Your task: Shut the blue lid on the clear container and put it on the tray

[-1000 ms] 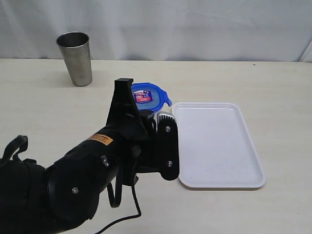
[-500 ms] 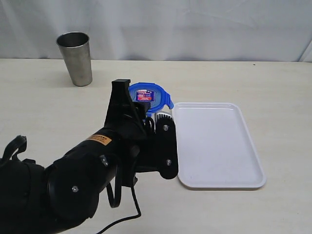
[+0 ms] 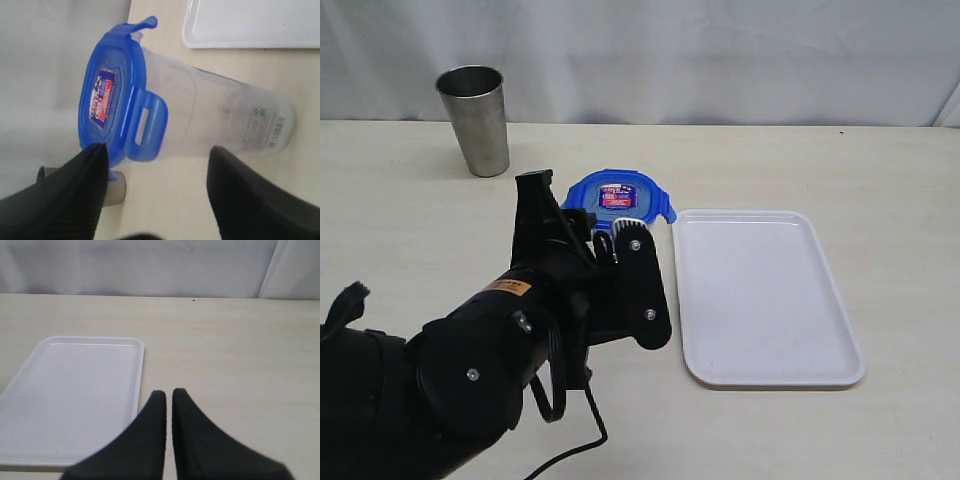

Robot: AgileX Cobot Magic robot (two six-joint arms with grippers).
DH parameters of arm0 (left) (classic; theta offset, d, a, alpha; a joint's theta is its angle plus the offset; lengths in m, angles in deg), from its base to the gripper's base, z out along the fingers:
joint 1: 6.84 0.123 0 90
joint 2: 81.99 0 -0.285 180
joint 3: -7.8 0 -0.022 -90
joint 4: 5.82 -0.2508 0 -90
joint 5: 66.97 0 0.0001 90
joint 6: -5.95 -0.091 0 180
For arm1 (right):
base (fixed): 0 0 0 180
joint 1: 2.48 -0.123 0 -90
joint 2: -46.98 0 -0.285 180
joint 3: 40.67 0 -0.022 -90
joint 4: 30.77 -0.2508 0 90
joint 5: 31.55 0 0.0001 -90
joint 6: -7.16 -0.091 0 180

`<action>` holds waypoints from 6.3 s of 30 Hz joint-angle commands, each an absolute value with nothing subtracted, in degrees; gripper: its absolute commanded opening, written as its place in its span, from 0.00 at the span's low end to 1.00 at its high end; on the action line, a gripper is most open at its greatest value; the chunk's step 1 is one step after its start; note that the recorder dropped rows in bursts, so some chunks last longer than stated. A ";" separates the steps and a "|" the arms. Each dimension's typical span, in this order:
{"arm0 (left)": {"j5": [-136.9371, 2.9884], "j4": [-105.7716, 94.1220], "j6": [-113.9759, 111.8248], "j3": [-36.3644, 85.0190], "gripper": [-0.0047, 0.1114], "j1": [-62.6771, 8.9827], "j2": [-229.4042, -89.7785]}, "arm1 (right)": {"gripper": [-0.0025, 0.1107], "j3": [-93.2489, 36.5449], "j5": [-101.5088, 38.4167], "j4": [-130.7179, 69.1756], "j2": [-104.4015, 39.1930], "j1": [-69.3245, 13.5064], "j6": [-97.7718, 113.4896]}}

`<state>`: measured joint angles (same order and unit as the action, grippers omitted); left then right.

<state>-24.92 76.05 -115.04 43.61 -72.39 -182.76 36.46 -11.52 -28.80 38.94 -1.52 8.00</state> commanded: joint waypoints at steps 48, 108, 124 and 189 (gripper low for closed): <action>-29.60 -33.06 7.24 43.59 0.04 -24.24 -178.59 | 0.06 36.54 -11.77 -29.13 39.19 -1.30 7.87; 2.99 -88.08 38.33 32.27 0.04 -9.54 -201.31 | 0.06 14.62 -65.24 24.56 -14.29 -1.30 -49.99; 2.99 -88.20 38.33 32.27 0.04 -9.54 -201.31 | 0.06 -2.85 -90.97 43.00 -53.65 -5.24 -49.77; -2.95 -85.59 37.01 32.27 0.04 -11.00 -201.31 | 0.06 -7.62 -52.01 36.34 -50.41 -19.29 -47.53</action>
<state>-2.35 -87.68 37.16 32.55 -11.83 -201.25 -7.44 -54.57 35.96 -52.40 -19.30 -47.23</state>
